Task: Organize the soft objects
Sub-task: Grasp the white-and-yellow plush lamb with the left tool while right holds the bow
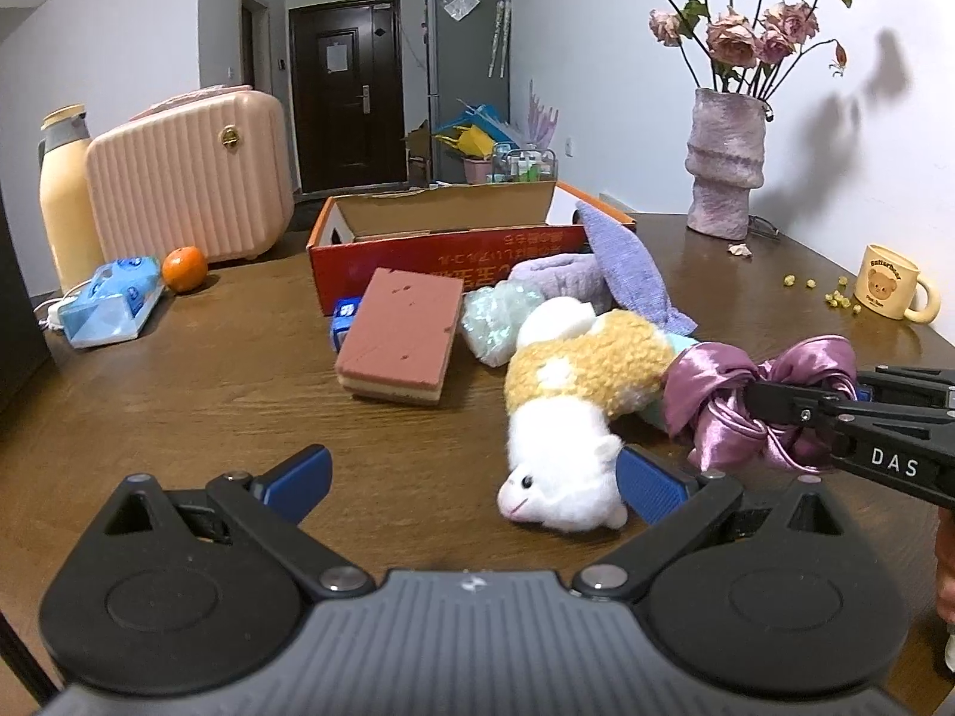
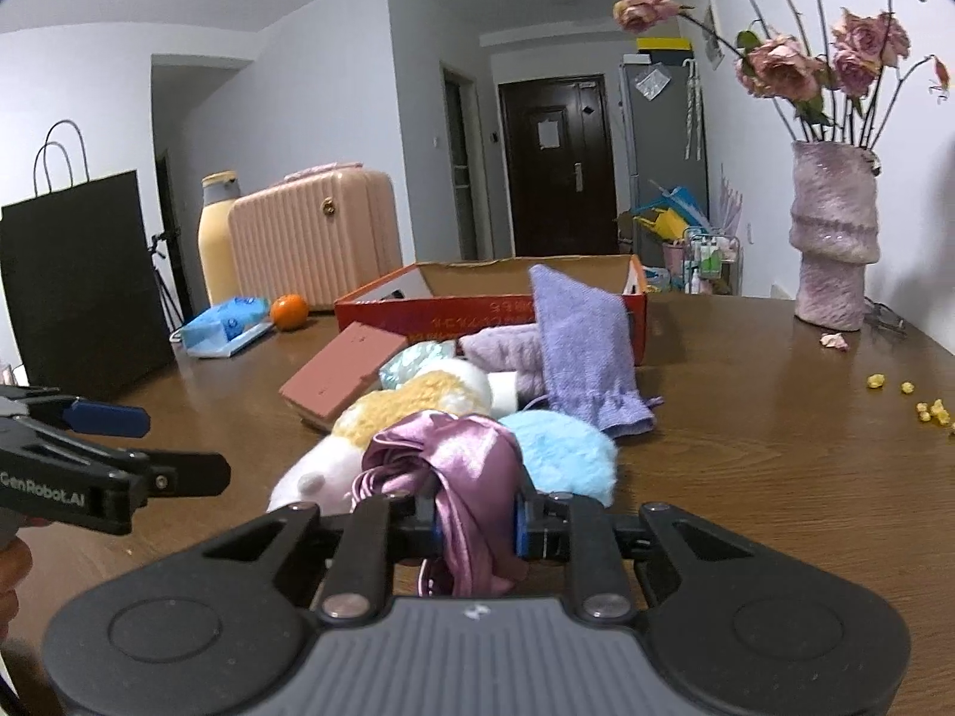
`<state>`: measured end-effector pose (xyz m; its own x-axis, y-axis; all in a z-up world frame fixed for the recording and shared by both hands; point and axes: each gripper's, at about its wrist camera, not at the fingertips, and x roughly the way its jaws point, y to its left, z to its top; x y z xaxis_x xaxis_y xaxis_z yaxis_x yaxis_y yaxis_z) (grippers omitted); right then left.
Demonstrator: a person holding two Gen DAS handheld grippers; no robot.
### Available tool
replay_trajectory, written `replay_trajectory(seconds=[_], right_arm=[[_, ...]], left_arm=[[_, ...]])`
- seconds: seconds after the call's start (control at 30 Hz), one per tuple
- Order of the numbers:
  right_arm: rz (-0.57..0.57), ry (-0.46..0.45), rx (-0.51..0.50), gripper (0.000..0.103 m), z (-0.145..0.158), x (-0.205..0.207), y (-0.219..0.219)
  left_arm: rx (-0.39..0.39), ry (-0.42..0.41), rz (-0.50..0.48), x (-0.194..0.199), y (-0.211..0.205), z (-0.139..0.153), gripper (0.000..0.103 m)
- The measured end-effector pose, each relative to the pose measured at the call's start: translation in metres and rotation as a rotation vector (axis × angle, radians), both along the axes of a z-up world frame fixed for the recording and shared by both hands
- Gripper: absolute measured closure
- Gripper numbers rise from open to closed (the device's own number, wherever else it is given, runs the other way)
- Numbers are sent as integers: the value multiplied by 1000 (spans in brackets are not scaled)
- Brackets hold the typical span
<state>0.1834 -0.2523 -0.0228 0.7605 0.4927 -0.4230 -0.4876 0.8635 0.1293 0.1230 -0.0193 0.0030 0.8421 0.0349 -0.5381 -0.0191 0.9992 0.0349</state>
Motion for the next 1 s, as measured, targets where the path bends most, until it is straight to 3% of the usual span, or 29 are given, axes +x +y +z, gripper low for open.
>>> replay_trajectory(seconds=[0.47,1.0], right_arm=[[-75,-39,48,84,3,4,-30],[-158,-45,83,83,3,14,-56]], left_arm=[[17,33,-52,31,-27,2,0],[-4,122,-70,74,-43,-19,0]])
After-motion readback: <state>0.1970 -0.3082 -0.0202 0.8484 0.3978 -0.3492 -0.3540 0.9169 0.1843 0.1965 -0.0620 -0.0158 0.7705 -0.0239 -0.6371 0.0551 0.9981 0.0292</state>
